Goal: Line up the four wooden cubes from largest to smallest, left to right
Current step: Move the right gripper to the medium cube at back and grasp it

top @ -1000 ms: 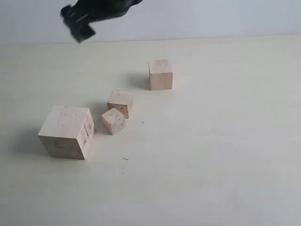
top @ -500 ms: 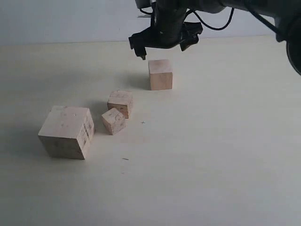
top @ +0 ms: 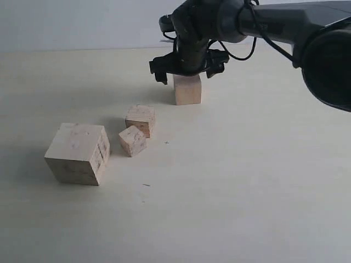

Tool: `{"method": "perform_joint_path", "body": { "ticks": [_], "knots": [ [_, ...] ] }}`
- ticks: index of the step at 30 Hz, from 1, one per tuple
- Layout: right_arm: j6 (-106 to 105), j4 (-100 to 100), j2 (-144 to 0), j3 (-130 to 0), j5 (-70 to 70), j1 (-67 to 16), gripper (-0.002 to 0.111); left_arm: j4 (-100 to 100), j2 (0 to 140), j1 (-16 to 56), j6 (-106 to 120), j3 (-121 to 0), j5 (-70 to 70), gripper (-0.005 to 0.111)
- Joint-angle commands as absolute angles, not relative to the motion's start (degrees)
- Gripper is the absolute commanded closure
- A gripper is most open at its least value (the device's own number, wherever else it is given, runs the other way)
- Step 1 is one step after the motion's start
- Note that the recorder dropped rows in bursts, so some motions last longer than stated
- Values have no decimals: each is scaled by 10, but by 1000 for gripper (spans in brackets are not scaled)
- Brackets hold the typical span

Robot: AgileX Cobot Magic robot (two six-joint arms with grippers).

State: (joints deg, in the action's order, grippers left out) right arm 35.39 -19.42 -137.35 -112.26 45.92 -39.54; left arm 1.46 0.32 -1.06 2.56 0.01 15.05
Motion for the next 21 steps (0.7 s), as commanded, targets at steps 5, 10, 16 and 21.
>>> {"method": "perform_joint_path", "body": {
  "ticks": [5,10,16,21],
  "knots": [
    [366,-166,-1398,-1123,453,-393,4,19,0,-12,28,0,150,107],
    [366,-166,-1402,-1123,453,-393,30,19,0,-12,28,0,150,107],
    [365,-166,-1399,-1123,474,-393,96,19,0,-12,28,0,150,107],
    [319,-167,-1370,-1123,514,-393,108,19,0,-12,28,0,150,107]
  ]
}}
